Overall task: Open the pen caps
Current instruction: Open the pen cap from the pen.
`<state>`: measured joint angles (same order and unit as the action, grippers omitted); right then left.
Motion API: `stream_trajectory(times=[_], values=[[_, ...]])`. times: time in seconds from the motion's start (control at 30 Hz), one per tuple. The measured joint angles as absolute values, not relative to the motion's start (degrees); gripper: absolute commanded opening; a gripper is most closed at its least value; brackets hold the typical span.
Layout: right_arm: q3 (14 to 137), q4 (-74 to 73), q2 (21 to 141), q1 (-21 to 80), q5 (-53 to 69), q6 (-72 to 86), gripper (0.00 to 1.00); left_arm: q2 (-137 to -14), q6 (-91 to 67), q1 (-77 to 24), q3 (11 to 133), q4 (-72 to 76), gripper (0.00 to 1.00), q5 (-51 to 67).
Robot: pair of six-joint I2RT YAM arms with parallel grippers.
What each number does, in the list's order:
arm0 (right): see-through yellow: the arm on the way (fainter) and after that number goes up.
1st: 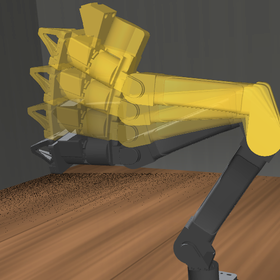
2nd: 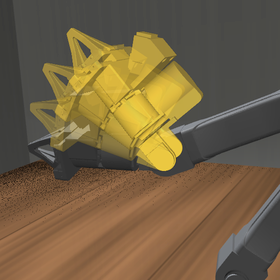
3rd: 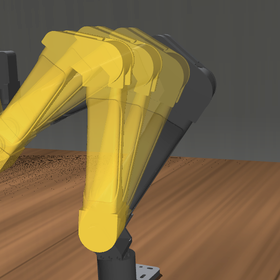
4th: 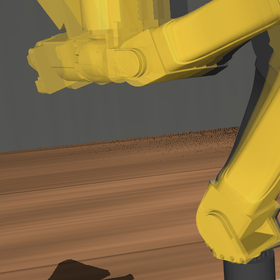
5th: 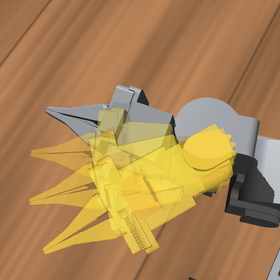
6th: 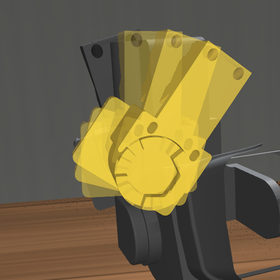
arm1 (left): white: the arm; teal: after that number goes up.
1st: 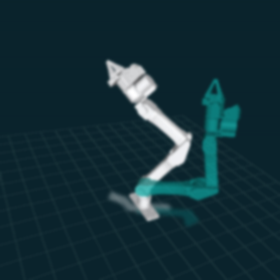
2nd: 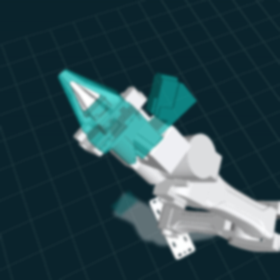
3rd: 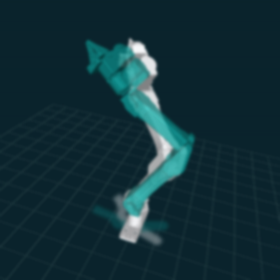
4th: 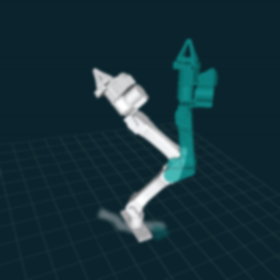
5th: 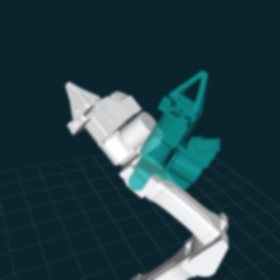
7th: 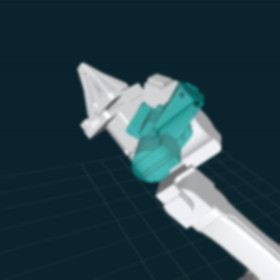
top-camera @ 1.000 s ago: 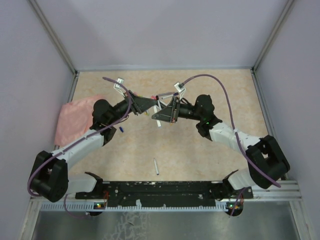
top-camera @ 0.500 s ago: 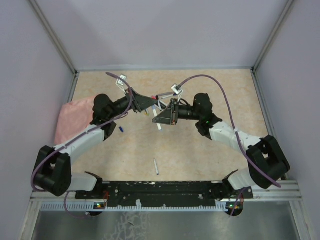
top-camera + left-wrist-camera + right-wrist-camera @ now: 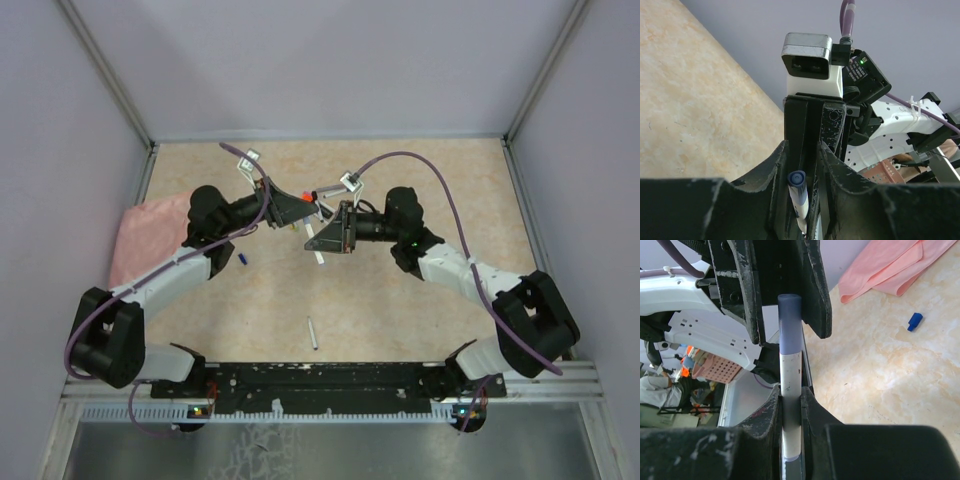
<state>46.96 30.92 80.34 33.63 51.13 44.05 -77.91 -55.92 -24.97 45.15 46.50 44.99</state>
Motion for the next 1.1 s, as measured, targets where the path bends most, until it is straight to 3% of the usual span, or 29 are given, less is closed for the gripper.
stream_trajectory(times=[0.33,0.57,0.93,1.1], values=[[47.0,31.1,80.3,33.6,51.3,44.9,0.00,-78.6,-55.9,-25.0,45.1,46.3,0.32,46.8],[47.0,32.1,80.3,33.6,51.2,45.5,0.00,-78.6,-55.7,-25.0,45.1,46.2,0.01,46.9],[46.9,33.8,80.5,33.6,49.3,46.0,0.00,-78.4,-55.6,-21.8,45.9,45.1,0.00,48.2],[46.2,39.1,80.9,33.5,49.6,47.8,0.00,-78.6,-51.3,-18.9,53.6,39.3,0.00,47.0]])
